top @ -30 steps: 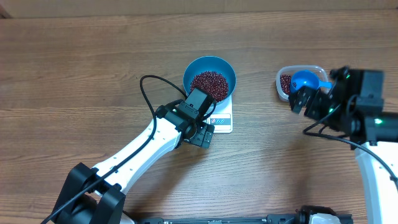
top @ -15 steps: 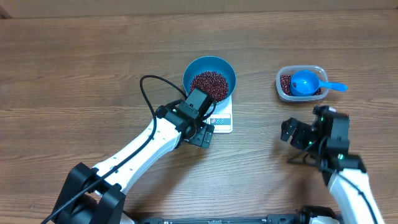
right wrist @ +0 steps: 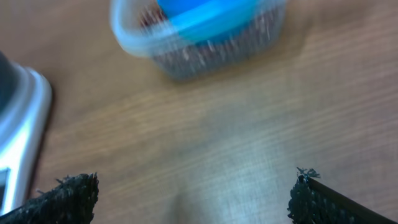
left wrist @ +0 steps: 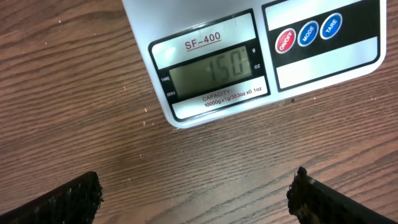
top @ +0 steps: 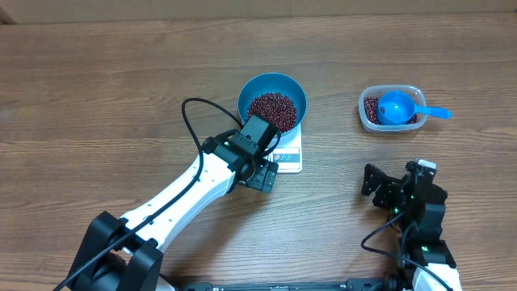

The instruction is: Scoop item into bowl and weigh 150g on scale

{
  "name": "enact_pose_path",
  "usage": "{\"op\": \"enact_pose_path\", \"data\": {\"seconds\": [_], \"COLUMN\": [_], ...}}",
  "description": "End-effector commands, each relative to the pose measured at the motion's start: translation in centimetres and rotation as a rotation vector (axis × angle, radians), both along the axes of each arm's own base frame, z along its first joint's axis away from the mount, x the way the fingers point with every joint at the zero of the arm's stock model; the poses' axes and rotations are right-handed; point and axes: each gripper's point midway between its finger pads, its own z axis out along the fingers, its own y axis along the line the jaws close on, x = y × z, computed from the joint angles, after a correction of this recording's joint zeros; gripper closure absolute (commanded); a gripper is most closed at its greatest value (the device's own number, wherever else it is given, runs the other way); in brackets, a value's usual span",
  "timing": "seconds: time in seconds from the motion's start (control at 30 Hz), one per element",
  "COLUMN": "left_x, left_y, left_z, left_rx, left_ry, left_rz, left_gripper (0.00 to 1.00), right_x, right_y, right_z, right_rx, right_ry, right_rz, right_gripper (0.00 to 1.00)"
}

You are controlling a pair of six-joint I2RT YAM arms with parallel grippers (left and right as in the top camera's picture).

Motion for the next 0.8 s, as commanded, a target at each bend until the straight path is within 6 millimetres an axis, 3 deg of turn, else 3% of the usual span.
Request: {"op": "enact_pose_path", "data": {"seconds": [0.0, 0.2, 0.5, 0.77], "left_x": [0.1, 0.1, 0.1, 0.1], "left_y": [0.6, 0.6, 0.6, 0.6], "left_z": [-0.2, -0.2, -0.2, -0.2], "left_rx": [0.016, 0.016, 0.016, 0.016], "left_ry": [0.000, 0.000, 0.000, 0.000], "left_rz": [-0.005, -0.005, -0.005, -0.005], "left_gripper": [0.00, 0.00, 0.00, 0.00], "right_x": [0.1, -0.3, -1.8, -2.1], "right_y": [-0.2, -0.2, 0.0, 0.0], "right_z": [0.8, 0.9, -1.0, -0.5], "right_rx": [-0.013, -0.015, -0.010, -0.011], "right_ry": [-0.063, -0.090, -0.028, -0.042], "right_rz": [-0.009, -0.009, -0.009, -0.009], "right_gripper": [0.00, 0.00, 0.00, 0.00]}}
